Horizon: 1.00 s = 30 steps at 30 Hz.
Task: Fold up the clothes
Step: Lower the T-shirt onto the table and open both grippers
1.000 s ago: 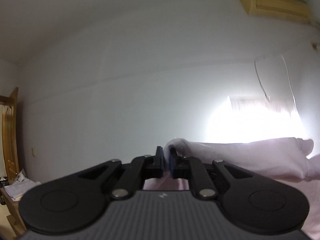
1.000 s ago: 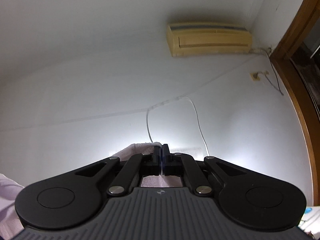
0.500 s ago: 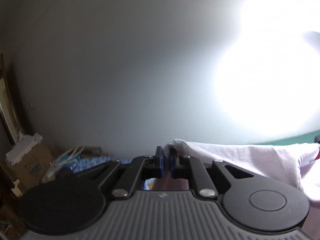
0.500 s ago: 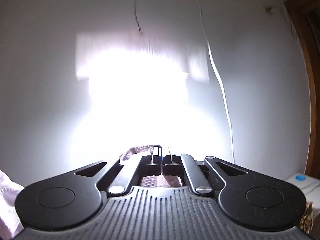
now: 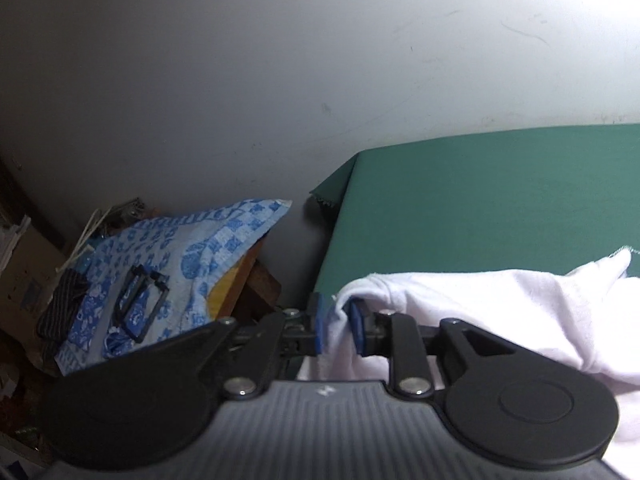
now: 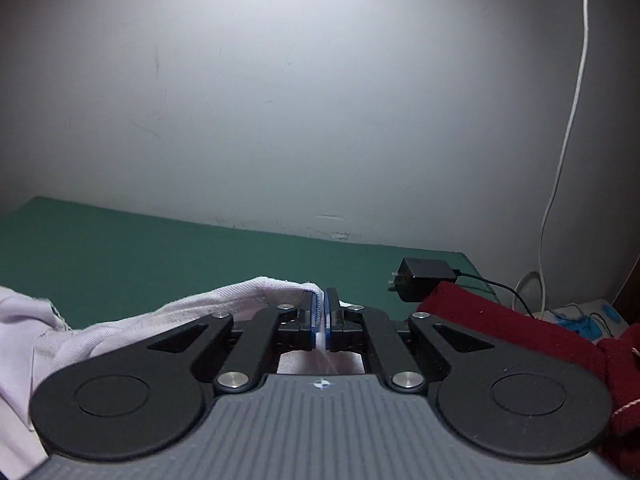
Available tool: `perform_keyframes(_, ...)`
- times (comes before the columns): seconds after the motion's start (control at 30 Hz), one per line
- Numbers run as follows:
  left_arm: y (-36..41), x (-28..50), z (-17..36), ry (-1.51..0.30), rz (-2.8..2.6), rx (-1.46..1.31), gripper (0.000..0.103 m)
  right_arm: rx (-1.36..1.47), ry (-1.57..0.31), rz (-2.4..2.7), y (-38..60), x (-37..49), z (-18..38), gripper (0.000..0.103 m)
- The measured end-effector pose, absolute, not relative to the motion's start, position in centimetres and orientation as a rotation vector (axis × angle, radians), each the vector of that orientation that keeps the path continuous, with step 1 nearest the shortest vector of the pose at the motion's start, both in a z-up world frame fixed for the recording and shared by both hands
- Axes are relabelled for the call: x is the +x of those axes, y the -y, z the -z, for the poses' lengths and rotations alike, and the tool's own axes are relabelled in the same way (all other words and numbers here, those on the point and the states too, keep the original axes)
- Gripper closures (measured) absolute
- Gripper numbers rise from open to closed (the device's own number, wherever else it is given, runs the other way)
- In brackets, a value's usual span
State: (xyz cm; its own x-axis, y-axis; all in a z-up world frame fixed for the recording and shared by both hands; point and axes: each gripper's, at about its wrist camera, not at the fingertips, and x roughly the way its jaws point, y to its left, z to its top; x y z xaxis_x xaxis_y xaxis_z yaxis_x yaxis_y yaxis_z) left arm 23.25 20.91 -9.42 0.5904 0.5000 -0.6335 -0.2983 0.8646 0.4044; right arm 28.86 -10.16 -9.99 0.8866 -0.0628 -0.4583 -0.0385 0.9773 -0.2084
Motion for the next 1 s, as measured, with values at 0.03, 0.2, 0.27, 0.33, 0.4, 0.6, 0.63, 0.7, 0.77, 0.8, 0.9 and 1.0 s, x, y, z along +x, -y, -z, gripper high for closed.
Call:
perform_keyframes(0.03,-21.0,23.9,10.1,-0.829,-0.442,0.298,0.072,-0.218,-0.497,0.018,10.4,29.2,10.4,0.092)
perform_keyframes(0.2,-21.4,23.1,10.3,-0.854,-0.282,0.430,0.067,-0.107,-0.558,0.064,13.9,28.5,10.5,0.063)
perform_keyframes(0.27,-21.6,20.6,9.1,-0.806,-0.234,0.449,0.067,-0.097,-0.534,-0.021,14.5,26.7,9.4,0.069)
perform_keyframes(0.33,-21.8,17.7,7.7,-0.769,-0.163,0.436,0.068,-0.187,-0.489,-0.131,12.9,24.5,8.9,0.069)
perform_keyframes(0.4,-21.1,15.2,6.9,-0.749,-0.055,0.406,0.065,-0.226,-0.535,-0.260,11.2,23.8,9.2,0.064)
perform_keyframes(0.6,-15.9,14.2,8.6,-0.774,0.114,0.421,0.061,-0.350,-0.653,-0.583,5.6,22.9,10.6,0.081)
perform_keyframes(0.63,-14.6,14.8,9.3,-0.781,0.118,0.448,0.061,-0.383,-0.657,-0.606,4.5,23.1,11.2,0.085)
perform_keyframes(0.7,-13.0,16.4,10.9,-0.806,0.130,0.464,0.062,-0.439,-0.672,-0.638,2.6,23.6,12.3,0.087)
perform_keyframes(0.77,-12.6,18.8,12.3,-0.847,0.148,0.424,0.064,-0.439,-0.723,-0.682,1.3,24.7,13.1,0.088)
perform_keyframes(0.8,-12.3,20.0,12.5,-0.849,0.140,0.410,0.064,-0.419,-0.740,-0.699,0.8,25.4,13.3,0.088)
perform_keyframes(0.9,-12.2,24.0,12.9,-0.840,0.058,0.384,0.062,-0.320,-0.712,-0.688,0.2,27.8,12.6,0.088)
perform_keyframes(1.0,-12.9,29.2,13.5,-0.861,-0.160,0.403,0.057,-0.171,-0.623,-0.538,0.5,31.5,11.9,0.080)
